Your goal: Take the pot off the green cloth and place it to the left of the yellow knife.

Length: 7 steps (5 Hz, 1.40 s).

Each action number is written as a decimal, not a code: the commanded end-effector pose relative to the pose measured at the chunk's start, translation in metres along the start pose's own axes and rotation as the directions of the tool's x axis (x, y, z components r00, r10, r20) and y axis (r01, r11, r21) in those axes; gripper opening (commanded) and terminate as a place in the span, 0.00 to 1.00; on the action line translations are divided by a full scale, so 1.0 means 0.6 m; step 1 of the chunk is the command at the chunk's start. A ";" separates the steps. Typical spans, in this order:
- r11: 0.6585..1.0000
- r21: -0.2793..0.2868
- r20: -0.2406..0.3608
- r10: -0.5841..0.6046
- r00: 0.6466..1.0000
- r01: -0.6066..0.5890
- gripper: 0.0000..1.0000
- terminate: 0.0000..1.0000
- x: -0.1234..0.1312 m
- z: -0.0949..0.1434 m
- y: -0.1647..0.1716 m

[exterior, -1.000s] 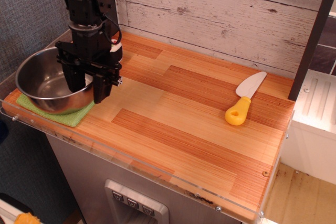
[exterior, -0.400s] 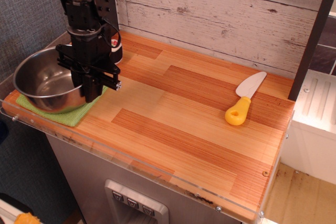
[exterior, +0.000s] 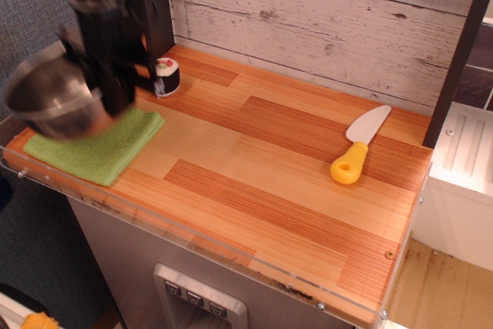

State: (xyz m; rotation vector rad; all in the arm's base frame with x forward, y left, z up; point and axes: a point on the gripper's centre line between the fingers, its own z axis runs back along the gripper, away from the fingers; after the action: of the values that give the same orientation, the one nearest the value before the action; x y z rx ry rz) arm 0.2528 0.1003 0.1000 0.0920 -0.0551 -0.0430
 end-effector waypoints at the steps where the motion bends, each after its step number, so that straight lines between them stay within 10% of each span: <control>1: 0.995 -0.058 0.082 -0.074 0.994 0.079 0.00 0.00 0.050 0.123 -0.050; 5: 0.974 -0.032 0.024 -0.221 0.975 0.222 0.00 0.00 0.165 -0.016 -0.188; 7: 0.969 -0.054 0.102 -0.236 0.966 0.242 0.00 0.00 0.217 -0.035 -0.201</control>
State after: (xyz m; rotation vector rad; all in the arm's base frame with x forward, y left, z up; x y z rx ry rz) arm 0.3739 -0.0252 0.0564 0.0241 -0.0802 -0.2878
